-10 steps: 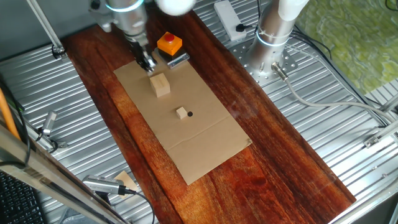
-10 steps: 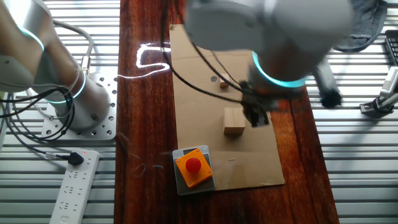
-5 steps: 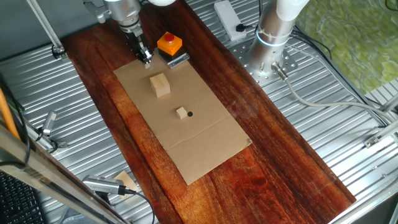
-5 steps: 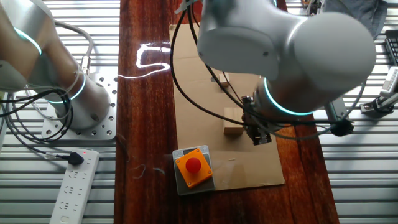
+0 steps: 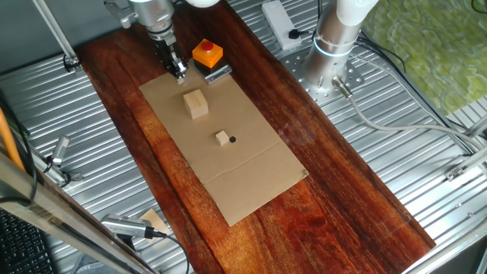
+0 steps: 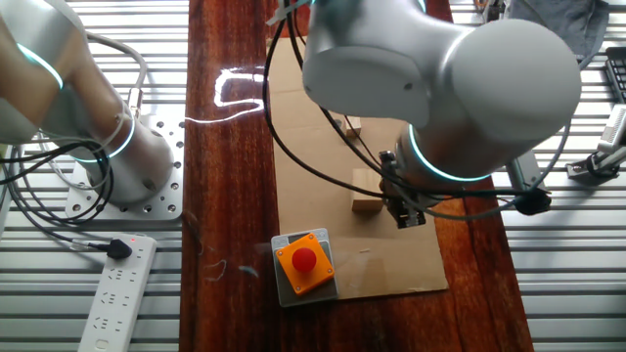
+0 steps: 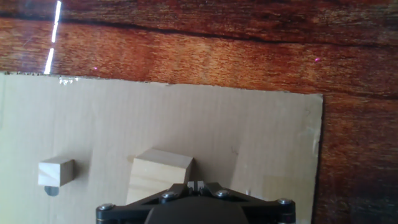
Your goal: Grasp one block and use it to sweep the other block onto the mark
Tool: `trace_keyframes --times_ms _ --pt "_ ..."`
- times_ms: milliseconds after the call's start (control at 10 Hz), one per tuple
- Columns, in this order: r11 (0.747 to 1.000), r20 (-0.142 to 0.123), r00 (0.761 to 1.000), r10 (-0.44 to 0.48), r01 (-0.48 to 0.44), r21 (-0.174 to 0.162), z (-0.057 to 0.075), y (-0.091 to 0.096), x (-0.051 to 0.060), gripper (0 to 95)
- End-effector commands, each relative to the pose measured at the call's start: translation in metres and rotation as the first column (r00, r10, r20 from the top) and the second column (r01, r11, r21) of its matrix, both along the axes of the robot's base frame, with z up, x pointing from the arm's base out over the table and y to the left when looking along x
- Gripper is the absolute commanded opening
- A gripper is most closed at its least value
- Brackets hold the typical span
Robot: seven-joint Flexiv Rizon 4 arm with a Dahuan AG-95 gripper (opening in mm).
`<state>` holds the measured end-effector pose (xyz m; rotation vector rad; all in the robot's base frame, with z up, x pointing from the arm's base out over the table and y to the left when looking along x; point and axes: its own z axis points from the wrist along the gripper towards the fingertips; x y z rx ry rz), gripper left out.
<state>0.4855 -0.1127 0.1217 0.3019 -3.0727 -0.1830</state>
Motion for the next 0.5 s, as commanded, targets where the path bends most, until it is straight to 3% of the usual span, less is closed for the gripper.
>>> trace_keyframes --times_ms 100,500 --pt "1.000 -0.001 1.000 -0.008 0.008 -0.003 -0.0010 -0.0008 0.0011 0.0" --pt "1.000 0.001 1.000 -0.001 0.001 -0.015 -0.0009 -0.0009 0.0004 0.0"
